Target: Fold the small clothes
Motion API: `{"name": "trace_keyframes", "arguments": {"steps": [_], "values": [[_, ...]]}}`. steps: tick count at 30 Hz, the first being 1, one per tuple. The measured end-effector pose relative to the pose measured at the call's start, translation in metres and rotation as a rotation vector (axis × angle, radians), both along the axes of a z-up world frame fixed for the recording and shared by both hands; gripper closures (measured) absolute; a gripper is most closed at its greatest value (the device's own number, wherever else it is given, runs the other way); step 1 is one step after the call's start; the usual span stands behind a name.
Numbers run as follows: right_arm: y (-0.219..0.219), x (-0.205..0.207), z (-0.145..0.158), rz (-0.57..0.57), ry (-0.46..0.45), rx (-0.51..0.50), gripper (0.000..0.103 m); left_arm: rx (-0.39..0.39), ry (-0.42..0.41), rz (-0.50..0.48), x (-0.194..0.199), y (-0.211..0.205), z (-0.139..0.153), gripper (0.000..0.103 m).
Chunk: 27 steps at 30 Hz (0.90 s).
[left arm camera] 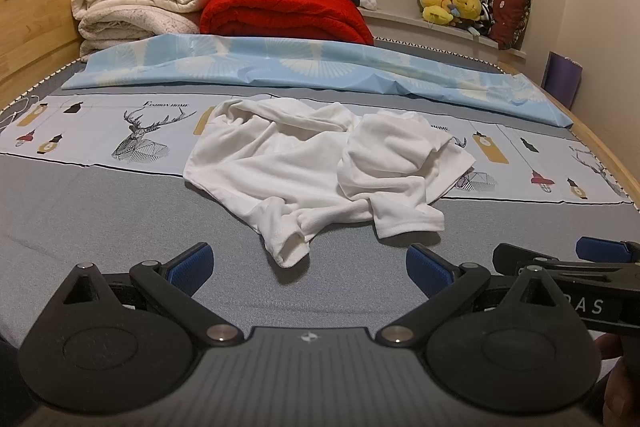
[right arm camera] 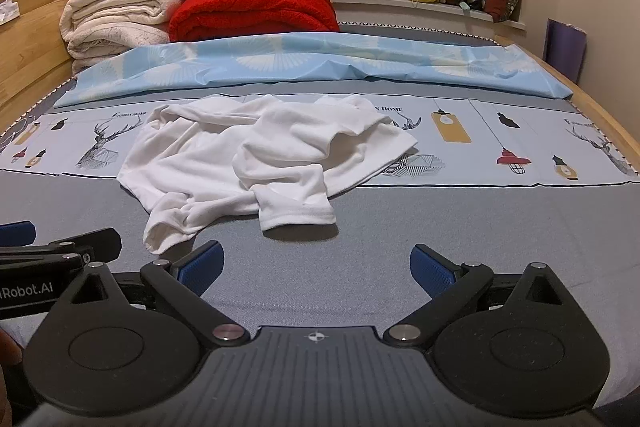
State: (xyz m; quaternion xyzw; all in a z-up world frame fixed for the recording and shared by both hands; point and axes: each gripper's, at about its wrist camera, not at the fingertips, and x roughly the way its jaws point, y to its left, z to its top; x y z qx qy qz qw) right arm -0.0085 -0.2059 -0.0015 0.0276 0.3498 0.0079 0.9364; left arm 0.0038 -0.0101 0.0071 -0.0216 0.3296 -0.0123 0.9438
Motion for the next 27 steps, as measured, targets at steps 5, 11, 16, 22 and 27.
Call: {"name": "trace_keyframes", "arguments": {"steps": [5,11,16,22,27], "values": [[0.0003,0.0002,0.0001,-0.001,0.000,0.000,0.004,0.000,0.000,0.000,-0.0001,0.0000,-0.0001,0.001],[-0.0005,0.0000,0.0000,-0.001,0.000,0.000,0.004,0.000,0.000,0.000,-0.0002,0.0002,-0.0002,0.001],[-0.0001,0.0003,0.0002,0.000,0.002,-0.002,0.004,-0.001,0.000,0.001,-0.0003,0.0003,0.0000,0.000],[-0.0003,-0.0002,-0.0014,0.001,0.004,-0.004,0.004,0.000,0.001,0.001,-0.0002,0.0002,0.0001,0.001],[-0.0009,-0.0013,-0.0012,0.006,-0.002,0.000,0.006,-0.001,0.001,0.000,-0.0004,0.0003,-0.0004,0.001]]}}
